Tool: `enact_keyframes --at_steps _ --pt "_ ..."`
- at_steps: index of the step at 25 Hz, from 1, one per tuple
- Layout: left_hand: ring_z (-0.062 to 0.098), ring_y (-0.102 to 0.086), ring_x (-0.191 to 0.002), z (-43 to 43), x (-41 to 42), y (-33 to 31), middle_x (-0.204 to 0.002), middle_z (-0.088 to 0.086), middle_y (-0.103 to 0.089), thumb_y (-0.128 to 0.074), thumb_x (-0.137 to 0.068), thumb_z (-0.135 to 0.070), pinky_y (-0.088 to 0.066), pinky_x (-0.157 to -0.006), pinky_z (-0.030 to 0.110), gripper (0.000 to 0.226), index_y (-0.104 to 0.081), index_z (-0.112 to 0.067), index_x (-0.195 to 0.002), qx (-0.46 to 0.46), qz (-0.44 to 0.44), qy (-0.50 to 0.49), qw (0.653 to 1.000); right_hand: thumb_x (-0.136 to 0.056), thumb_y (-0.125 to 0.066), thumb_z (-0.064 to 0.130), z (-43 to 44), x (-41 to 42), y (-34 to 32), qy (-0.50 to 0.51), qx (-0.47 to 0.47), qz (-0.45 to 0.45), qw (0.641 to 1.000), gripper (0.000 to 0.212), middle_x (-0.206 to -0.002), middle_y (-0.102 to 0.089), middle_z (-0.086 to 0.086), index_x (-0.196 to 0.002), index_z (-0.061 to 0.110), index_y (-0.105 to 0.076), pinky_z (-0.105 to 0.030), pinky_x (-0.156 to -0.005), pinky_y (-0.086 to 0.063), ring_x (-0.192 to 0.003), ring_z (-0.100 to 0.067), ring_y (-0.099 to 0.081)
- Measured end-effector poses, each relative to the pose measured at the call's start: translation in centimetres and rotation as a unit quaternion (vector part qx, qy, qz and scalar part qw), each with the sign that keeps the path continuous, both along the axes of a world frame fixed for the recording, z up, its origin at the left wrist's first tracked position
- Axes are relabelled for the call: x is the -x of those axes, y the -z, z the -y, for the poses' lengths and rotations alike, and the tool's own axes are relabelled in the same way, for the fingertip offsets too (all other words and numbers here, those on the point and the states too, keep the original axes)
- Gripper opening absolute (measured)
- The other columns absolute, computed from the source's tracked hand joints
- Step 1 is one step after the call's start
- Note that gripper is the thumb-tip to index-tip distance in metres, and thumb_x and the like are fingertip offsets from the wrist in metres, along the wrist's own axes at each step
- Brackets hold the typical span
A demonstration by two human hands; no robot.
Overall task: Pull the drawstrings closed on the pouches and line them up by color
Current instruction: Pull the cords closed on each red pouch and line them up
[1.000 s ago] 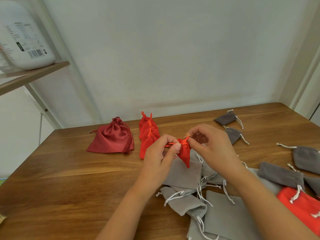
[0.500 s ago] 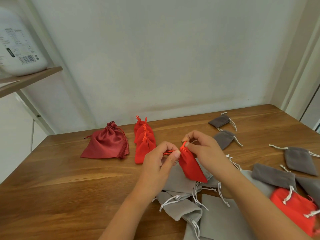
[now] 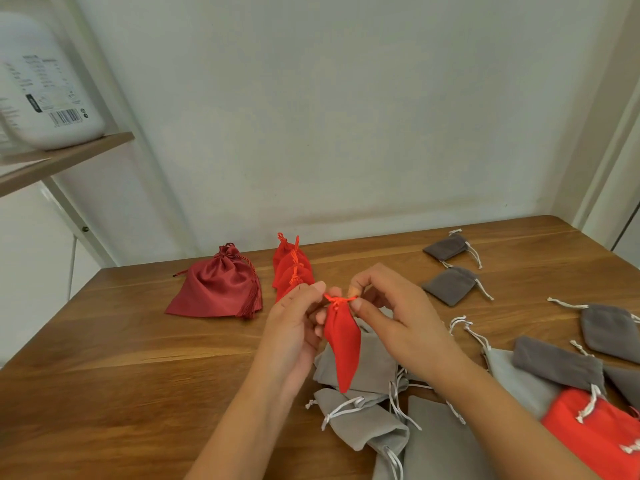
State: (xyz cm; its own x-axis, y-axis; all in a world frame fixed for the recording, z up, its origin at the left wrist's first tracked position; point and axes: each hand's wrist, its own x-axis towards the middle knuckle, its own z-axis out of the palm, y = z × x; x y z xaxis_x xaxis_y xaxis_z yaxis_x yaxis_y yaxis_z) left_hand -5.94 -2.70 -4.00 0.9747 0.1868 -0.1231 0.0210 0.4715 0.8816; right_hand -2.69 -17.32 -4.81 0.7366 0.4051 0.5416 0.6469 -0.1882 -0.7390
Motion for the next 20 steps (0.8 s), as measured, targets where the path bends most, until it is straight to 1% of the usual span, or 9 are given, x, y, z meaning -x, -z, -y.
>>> enact_keyframes --at_steps 2,4,7,10,12,14,16,18,20 --pt "0.003 -0.040 -0.035 -0.1 -0.1 0.2 -0.042 -0.003 -0.045 -0.065 -0.070 -0.025 -0.033 -0.036 0.012 0.018 -0.066 -0.008 -0.065 0.021 -0.037 0.010 0.999 -0.085 -0.057 0.012 -0.2 0.1 0.2 -0.008 0.009 0.015 1.000 0.005 -0.084 -0.056 0.012 -0.088 0.016 -0.059 -0.022 -0.067 -0.046 -0.078 -0.012 -0.057" --pt "0.002 -0.043 -0.035 -0.3 0.0 0.1 -0.045 -0.002 -0.050 -0.067 -0.067 -0.021 -0.037 -0.036 0.010 0.013 -0.071 -0.010 -0.060 0.033 -0.051 0.040 0.997 -0.085 -0.057 0.013 -0.2 -0.1 0.3 -0.004 0.010 0.020 1.000 0.006 -0.085 -0.056 0.012 -0.089 0.017 -0.059 -0.025 -0.068 -0.047 -0.079 -0.012 -0.057" --pt "0.001 -0.048 -0.038 -0.9 0.3 -0.5 -0.061 0.003 -0.066 -0.063 -0.066 -0.008 -0.041 -0.038 0.010 0.014 -0.077 -0.008 -0.071 0.055 -0.059 0.103 0.991 -0.083 -0.058 0.013 -0.3 -0.3 0.4 -0.003 -0.018 -0.006 1.000 0.007 -0.086 -0.059 0.011 -0.089 0.018 -0.060 -0.031 -0.068 -0.052 -0.079 -0.013 -0.061" --pt "0.000 -0.049 -0.039 -1.5 0.3 -0.9 -0.067 0.003 -0.069 -0.060 -0.069 -0.006 -0.041 -0.038 0.009 0.020 -0.078 -0.007 -0.079 0.072 -0.079 0.113 0.988 -0.082 -0.059 0.014 -0.5 -0.3 0.4 -0.014 -0.055 -0.041 0.998 0.007 -0.086 -0.059 0.009 -0.087 0.019 -0.060 -0.038 -0.066 -0.055 -0.077 -0.016 -0.064" --pt "0.001 -0.049 -0.038 -1.6 0.2 -0.7 -0.065 0.001 -0.067 -0.061 -0.070 -0.010 -0.041 -0.037 0.009 0.019 -0.077 -0.006 -0.080 0.094 -0.093 0.110 0.985 -0.082 -0.059 0.013 -0.6 -0.1 0.4 -0.011 -0.047 -0.018 0.999 0.006 -0.089 -0.058 0.009 -0.086 0.018 -0.060 -0.035 -0.067 -0.054 -0.078 -0.016 -0.063" --pt "0.001 -0.048 -0.036 -1.4 0.1 -0.6 -0.062 0.000 -0.064 -0.063 -0.071 -0.013 -0.040 -0.035 0.010 0.015 -0.076 -0.007 -0.072 0.122 -0.105 0.098 0.982 -0.082 -0.059 0.010 -0.5 0.1 0.3 -0.009 -0.025 0.022 0.999 0.007 -0.091 -0.057 0.010 -0.085 0.017 -0.060 -0.028 -0.067 -0.052 -0.079 -0.014 -0.060" --pt "0.001 -0.046 -0.036 -1.4 0.1 -0.7 -0.058 -0.002 -0.062 -0.062 -0.073 -0.017 -0.037 -0.034 0.010 0.012 -0.070 -0.009 -0.072 0.136 -0.099 0.091 0.981 -0.082 -0.059 0.008 -0.5 0.2 0.2 -0.015 -0.003 0.049 0.999 0.008 -0.090 -0.055 0.009 -0.083 0.016 -0.058 -0.023 -0.066 -0.048 -0.078 -0.013 -0.056" --pt "0.000 -0.042 -0.036 -1.6 0.1 -0.9 -0.055 -0.004 -0.058 -0.060 -0.076 -0.021 -0.034 -0.034 0.010 0.012 -0.062 -0.010 -0.079 0.100 -0.081 0.084 0.988 -0.082 -0.058 0.008 -0.4 0.3 0.1 -0.023 0.019 0.071 0.997 0.007 -0.089 -0.054 0.008 -0.082 0.015 -0.056 -0.019 -0.065 -0.045 -0.076 -0.011 -0.054" --pt "0.001 -0.036 -0.037 -2.0 0.1 -0.9 -0.055 -0.005 -0.054 -0.060 -0.078 -0.023 -0.029 -0.035 0.011 0.016 -0.064 -0.008 -0.082 -0.002 -0.072 0.077 0.994 -0.082 -0.056 0.012 -0.5 0.3 0.3 -0.028 0.042 0.092 0.994 0.003 -0.090 -0.054 0.009 -0.082 0.015 -0.056 -0.017 -0.066 -0.043 -0.076 -0.009 -0.052"
